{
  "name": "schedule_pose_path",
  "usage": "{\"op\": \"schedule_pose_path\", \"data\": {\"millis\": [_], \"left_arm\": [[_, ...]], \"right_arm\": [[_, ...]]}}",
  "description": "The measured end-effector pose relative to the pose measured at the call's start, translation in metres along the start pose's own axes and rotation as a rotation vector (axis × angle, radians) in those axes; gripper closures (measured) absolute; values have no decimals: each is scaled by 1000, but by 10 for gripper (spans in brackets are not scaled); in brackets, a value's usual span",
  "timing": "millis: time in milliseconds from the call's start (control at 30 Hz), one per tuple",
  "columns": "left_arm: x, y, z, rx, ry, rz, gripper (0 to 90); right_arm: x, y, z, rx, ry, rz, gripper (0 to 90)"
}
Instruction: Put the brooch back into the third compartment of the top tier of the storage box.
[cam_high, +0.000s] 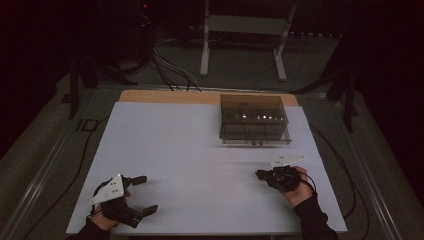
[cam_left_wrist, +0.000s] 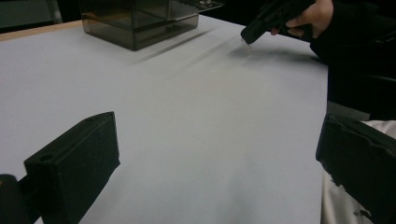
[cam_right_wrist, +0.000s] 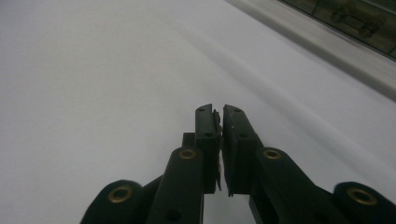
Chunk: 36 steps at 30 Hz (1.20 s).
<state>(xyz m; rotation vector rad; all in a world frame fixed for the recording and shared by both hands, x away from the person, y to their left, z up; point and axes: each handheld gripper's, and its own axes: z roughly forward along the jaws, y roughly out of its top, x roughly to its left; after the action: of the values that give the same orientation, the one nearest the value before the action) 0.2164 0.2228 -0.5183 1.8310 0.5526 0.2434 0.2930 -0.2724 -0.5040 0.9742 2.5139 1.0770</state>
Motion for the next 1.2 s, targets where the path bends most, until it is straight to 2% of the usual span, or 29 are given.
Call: {"op": "schedule_pose_path", "data": {"millis": [1200], "left_arm": [[1, 0, 0, 0, 2, -4, 5]], "right_arm": [[12, 17, -15, -15, 27, -22, 859]]}}
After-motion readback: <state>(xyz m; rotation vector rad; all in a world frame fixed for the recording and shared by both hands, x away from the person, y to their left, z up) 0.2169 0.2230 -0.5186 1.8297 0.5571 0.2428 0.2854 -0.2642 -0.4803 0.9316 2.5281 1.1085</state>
